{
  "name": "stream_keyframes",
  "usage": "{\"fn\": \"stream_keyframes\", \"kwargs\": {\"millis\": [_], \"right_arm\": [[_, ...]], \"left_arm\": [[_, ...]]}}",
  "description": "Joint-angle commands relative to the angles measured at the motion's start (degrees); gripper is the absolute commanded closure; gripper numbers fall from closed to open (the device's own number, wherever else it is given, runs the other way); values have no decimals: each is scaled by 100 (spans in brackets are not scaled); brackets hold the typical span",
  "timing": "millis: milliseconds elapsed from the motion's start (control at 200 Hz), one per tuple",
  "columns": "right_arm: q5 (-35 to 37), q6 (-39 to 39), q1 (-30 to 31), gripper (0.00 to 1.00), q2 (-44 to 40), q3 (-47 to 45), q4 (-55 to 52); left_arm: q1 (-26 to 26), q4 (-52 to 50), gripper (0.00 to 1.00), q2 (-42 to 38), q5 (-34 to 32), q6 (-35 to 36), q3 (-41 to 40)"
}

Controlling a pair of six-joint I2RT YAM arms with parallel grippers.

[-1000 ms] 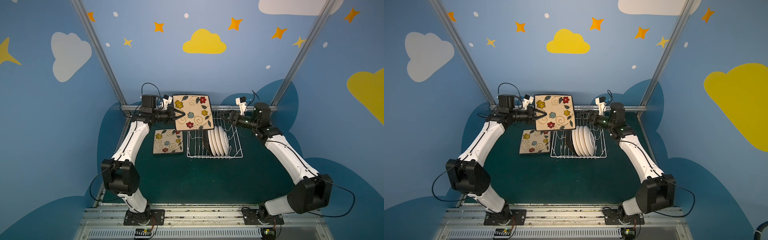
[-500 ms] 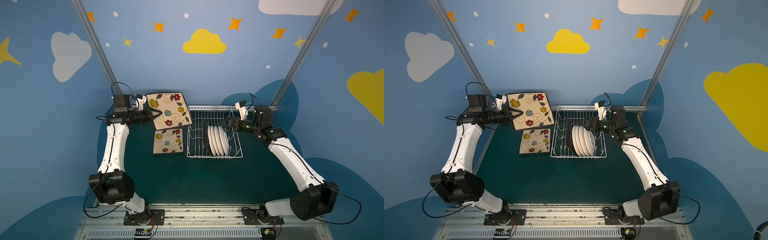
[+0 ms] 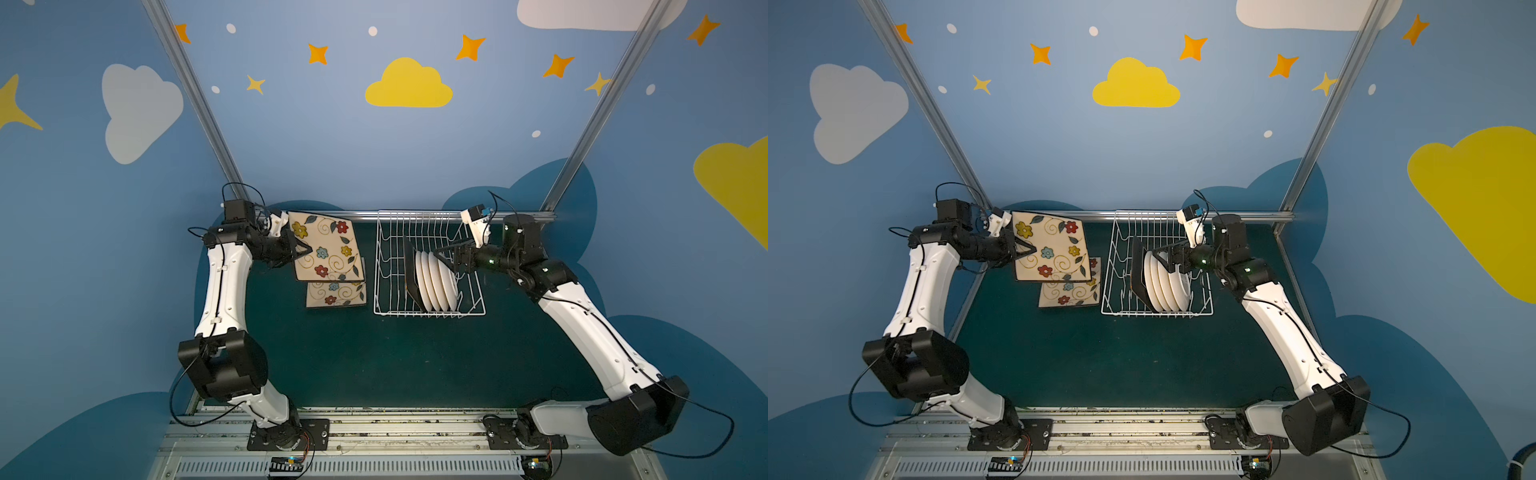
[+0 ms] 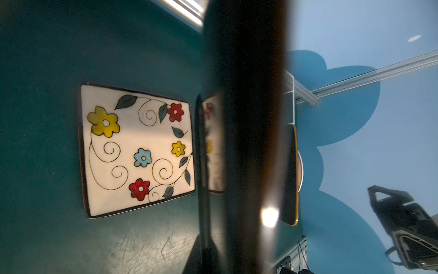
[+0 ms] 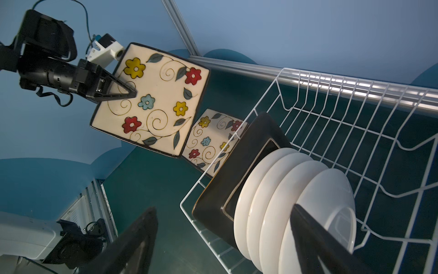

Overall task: Unload the plates from the dish rack
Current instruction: Place the plate on the plate.

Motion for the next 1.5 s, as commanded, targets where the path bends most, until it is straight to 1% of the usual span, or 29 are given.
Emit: {"fn": "stream_keyframes", "kwargs": {"millis": [0,170,310,521,726,971,1252,1352,1492], "right_arm": [[126,-176,32,13,-80,-82,35],[191,-165,53,13,-96,-85,34],[240,-189,84,13,-132,-93,-17],[328,-168,94,12,-184,-149,-3],[339,-111,103,12,-137,-168,71],[316,-67,129,12,-68,-122,104],[345,-49,146,12,-97,-157,63],[341,-38,152,12,-97,-166,77],[369,-47,164,12,-131,-165,33]], "left_arm": [[57,118,97,54,334,526,310],[92,325,97,409,372,558,192],[107,488,97,749,564,584,183],[103,571,97,1098,507,892,113],[103,622,97,1529,876,1132,121],[112,566,97,2061,1060,1263,334],[112,560,97,2556,1271,1300,497],[109,610,97,2646,1423,1271,470],[120,696,97,2746,1461,1235,419]]}}
